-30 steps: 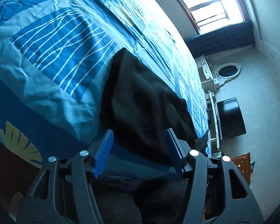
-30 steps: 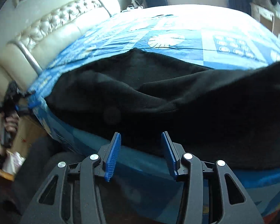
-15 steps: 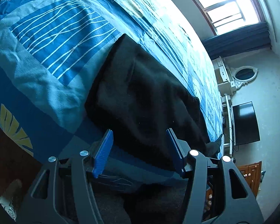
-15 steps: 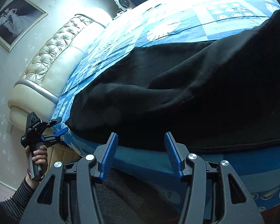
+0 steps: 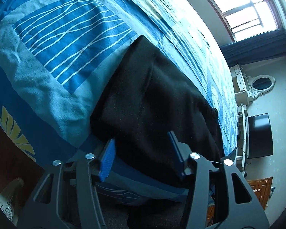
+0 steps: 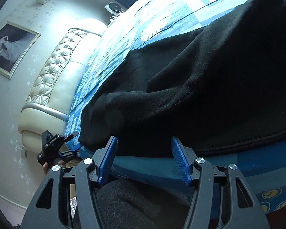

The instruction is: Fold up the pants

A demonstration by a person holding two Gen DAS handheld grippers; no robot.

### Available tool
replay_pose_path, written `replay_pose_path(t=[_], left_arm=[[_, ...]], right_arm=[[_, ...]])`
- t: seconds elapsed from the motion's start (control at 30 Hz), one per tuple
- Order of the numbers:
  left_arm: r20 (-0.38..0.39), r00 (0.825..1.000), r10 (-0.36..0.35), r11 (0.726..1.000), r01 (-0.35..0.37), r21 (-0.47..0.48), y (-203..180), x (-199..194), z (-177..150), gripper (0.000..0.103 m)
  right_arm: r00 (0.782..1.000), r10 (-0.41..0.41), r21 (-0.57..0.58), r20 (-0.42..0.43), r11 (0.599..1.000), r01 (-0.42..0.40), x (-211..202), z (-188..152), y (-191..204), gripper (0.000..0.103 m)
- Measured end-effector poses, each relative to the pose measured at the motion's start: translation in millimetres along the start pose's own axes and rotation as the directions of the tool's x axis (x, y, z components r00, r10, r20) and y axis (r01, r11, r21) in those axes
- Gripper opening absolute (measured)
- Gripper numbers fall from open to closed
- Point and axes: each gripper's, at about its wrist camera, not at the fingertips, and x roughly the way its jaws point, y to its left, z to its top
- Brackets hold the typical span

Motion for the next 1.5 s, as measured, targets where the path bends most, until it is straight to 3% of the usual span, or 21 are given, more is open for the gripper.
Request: replay_pose_path(t=[0.07,0.2,0.27,0.3,0.33,0.4,0.53,0.67,0.8,0.87,0.93,1.0,1.1,1.17,1.2,1.27,1.33,1.43,1.5], left_arm=[[-0.003,0.998,0.061,0.998,-0.061,0.015,-1,3,1,0.015],[-0.009,0.999,0.052,0.999,-0.052,-0.014,7,4,3,0.013],[-0.009,0.998,0.054,0.998,-0.054,-0.010,7,1,4,0.012],[-0.007,0.998,0.057,0.998,-0.057,-0.006,7,0,4,0.012],[-0.004,0.998,0.060,0.998,-0.060,-0.004,7,-3,4,0.011],[0.003,0.998,0.061,0.998,-0.061,-0.001,6,-6,7,0.011],[-0.005,0.999,0.054,0.999,-0.054,-0.005,8,-9,8,0.011],[-0.028,0.998,0.054,0.998,-0.053,0.016,14,-4,3,0.011],[-0.025,0.997,0.073,0.996,-0.071,0.060,9,-3,1,0.011],[-0.019,0.996,0.087,0.992,-0.085,0.091,4,-5,0,0.012],[-0.004,0.995,0.104,0.986,-0.103,0.131,-1,-10,-3,0.014],[0.015,0.992,0.128,0.977,-0.129,0.172,-8,-19,-7,0.017],[0.067,0.988,0.140,0.962,-0.152,0.226,-21,-34,-15,0.037],[0.140,0.973,0.181,0.942,-0.212,0.259,-34,-42,-20,0.063],[0.180,0.963,0.201,0.930,-0.245,0.275,-42,-43,-20,0.066],[0.220,0.955,0.199,0.912,-0.263,0.316,-58,-38,-19,0.076],[0.210,0.956,0.207,0.906,-0.268,0.328,-68,-27,-17,0.084],[0.198,0.956,0.216,0.916,-0.269,0.297,-79,-6,-17,0.091],[0.189,0.953,0.236,0.912,-0.284,0.295,-83,8,-21,0.091]], right_arm=[[1.000,0.007,0.051,0.012,0.999,-0.008,3,3,-2,0.060],[0.999,0.006,0.164,0.054,0.986,-0.015,12,8,-11,0.061],[0.998,-0.005,0.176,0.067,0.984,-0.007,13,12,-12,0.041],[0.998,0.007,0.175,0.067,0.984,-0.018,14,13,-11,0.018],[0.997,0.025,0.182,0.077,0.983,-0.039,12,13,-10,0.012],[0.995,0.048,0.170,0.089,0.983,-0.063,4,9,-1,0.010],[0.996,0.050,0.115,0.069,0.992,-0.058,-12,-5,12,0.010],[1.000,-0.008,0.142,0.004,0.990,0.007,-4,-24,-16,0.010],[0.999,0.032,0.177,-0.012,0.984,-0.030,1,-28,-34,0.009],[0.999,0.032,0.153,-0.030,0.988,-0.027,-4,-25,-29,0.012],[0.999,-0.019,0.107,-0.047,0.994,0.024,-16,-21,-22,0.023],[0.997,-0.069,0.058,-0.025,0.996,0.070,-37,-14,-17,0.030],[0.986,-0.150,0.013,0.070,0.989,0.150,-80,8,-19,0.035],[0.959,-0.219,0.035,0.179,0.976,0.217,-112,37,-30,0.056],[0.940,-0.258,0.058,0.225,0.966,0.251,-125,53,-38,0.065],[0.893,-0.340,0.109,0.296,0.941,0.322,-143,94,-58,0.065],[0.839,-0.432,0.177,0.330,0.902,0.395,-151,138,-80,0.065],[0.765,-0.555,0.261,0.326,0.831,0.492,-149,196,-109,0.065],[0.731,-0.621,0.281,0.282,0.782,0.556,-136,228,-127,0.065]])
